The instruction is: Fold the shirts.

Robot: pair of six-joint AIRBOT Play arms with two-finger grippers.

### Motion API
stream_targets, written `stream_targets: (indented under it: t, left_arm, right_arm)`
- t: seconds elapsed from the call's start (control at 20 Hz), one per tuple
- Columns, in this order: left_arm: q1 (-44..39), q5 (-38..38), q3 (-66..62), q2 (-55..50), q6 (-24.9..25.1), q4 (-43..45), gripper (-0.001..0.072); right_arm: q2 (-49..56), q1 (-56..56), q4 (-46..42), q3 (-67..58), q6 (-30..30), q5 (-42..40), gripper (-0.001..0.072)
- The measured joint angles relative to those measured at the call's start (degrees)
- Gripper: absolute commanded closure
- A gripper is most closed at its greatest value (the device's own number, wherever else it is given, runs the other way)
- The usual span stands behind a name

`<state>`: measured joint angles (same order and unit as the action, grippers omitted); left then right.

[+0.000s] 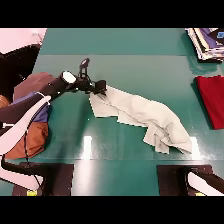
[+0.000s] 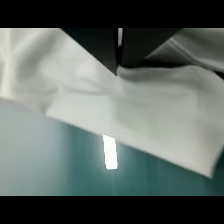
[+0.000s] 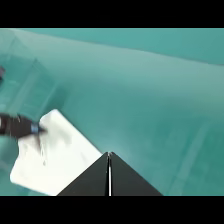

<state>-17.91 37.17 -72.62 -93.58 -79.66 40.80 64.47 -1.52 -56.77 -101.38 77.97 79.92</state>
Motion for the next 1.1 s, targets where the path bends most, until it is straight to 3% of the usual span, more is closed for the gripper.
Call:
stream_targets:
  t: [0.2, 0.35, 0.4, 0.45, 0.5, 0.7, 0.75, 0.8, 1.1]
  left_arm:
    - [6.1, 1.0, -1.0, 5.7, -0.6, 2.1, 0.0686]
    - [10.9, 2.1, -1.2, 12.6, -0.8, 7.0, 0.0686]
    - [12.1, 2.8, -1.3, 14.6, -0.8, 8.6, 0.0686]
    - [13.2, 3.4, -1.3, 16.5, -0.8, 10.2, 0.0686]
    - [14.1, 3.9, -1.4, 18.1, -0.8, 11.6, 0.0685]
    - [15.6, 6.5, -1.4, 21.2, -0.8, 14.8, 0.0686]
    - [15.8, 6.8, -1.4, 21.5, -0.9, 15.2, 0.0686]
    - [16.0, 7.1, -1.4, 21.8, -0.9, 15.5, 0.0685]
    - [16.2, 8.6, -1.4, 22.3, -0.9, 16.2, 0.0686]
  right_arm:
    - [-0.8, 1.7, -0.4, 2.7, 0.6, 5.9, 0.0697]
    - [-4.1, 4.2, -1.9, 12.2, 1.9, 7.7, 0.0695]
    - [-5.6, 4.9, -2.5, 16.5, 2.5, 7.7, 0.0615]
    - [-7.3, 5.5, -2.9, 21.8, 2.9, 7.6, 0.0339]
    - [-8.7, 5.9, -3.0, 27.0, 3.2, 7.4, 0.0200]
    - [-13.6, 5.9, 2.5, 49.7, 4.7, 6.2, 0.0213]
    - [-14.4, 4.9, 5.2, 55.3, 5.0, 4.9, 0.0260]
    - [-15.1, 3.5, 7.7, 60.0, 5.2, 2.9, 0.0262]
    - [-10.8, -12.4, 21.7, 74.5, 6.3, -15.8, 0.0262]
